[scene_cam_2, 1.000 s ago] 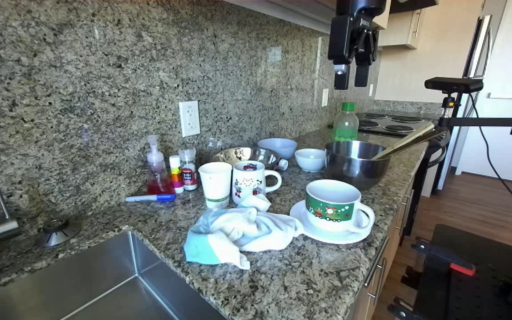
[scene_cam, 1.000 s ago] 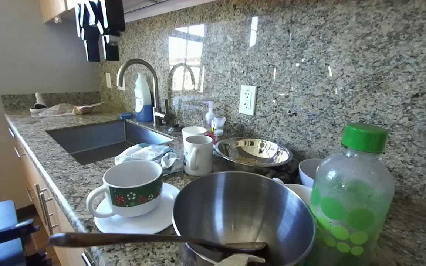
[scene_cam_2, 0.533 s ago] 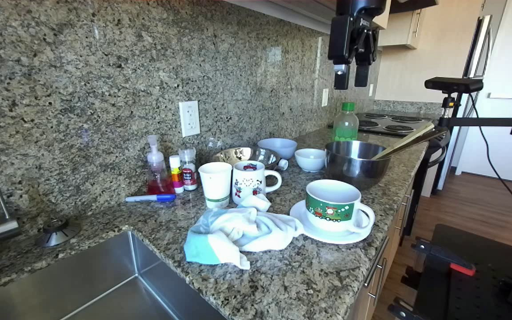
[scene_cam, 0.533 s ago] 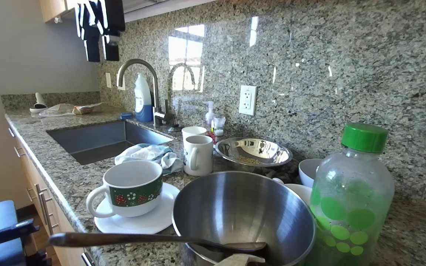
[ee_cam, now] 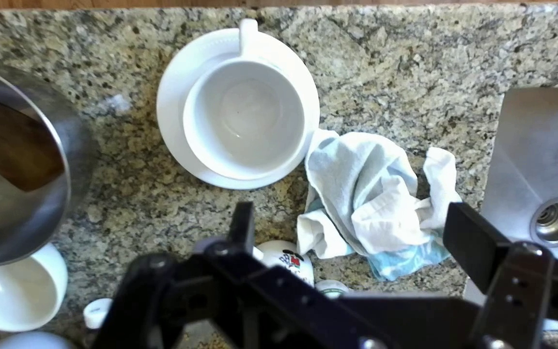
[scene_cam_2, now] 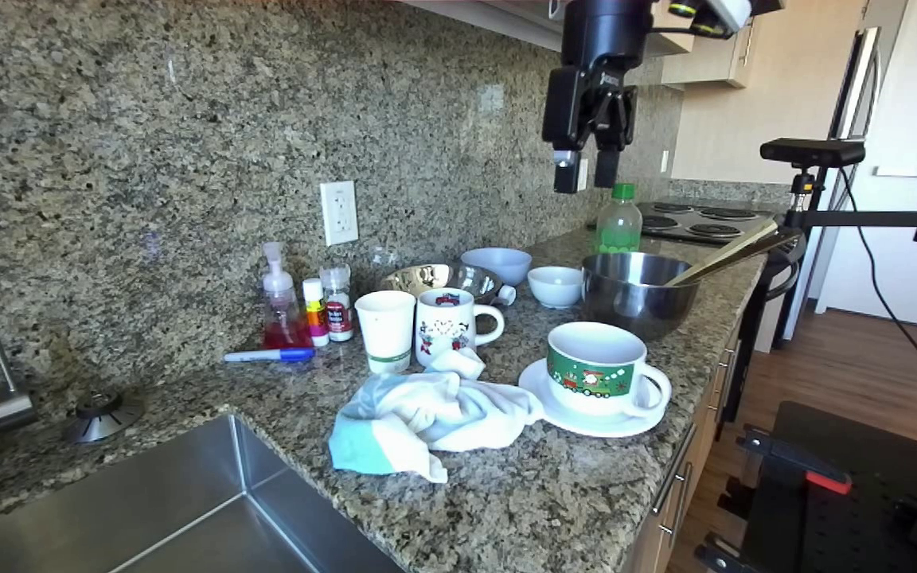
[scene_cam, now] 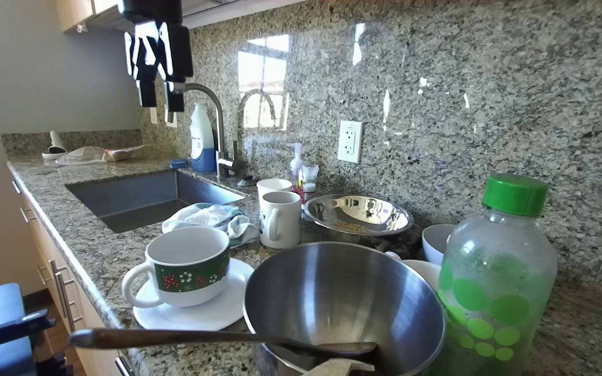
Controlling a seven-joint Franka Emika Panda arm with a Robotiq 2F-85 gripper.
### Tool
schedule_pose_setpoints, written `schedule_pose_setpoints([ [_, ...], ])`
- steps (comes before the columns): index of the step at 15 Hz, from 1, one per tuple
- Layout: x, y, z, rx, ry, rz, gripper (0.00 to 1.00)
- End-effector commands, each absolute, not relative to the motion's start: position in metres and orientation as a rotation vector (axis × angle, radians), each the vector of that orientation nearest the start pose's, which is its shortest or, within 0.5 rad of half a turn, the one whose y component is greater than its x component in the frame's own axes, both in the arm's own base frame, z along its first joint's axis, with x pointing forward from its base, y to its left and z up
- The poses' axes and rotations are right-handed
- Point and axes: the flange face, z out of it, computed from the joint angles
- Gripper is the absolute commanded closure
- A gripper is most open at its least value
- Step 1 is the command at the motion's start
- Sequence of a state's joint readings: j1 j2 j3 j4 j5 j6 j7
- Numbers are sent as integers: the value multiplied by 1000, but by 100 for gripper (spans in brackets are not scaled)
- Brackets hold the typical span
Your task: Use the towel to wipe the inside of the mug on the plate, then put it in the silver bowl next to the plate
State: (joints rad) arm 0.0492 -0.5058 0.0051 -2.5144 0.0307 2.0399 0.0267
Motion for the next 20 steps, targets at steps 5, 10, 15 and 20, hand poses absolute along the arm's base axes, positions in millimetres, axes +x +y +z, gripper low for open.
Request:
schedule_pose_setpoints([
  [5,422,65,401,-3067,-84,-85,0],
  [10,427,62,382,-3068,-64,6,0],
  [15,445,73,324,-3054,-135,90,0],
  [20,466,90,272,-3054,-223,76,0],
])
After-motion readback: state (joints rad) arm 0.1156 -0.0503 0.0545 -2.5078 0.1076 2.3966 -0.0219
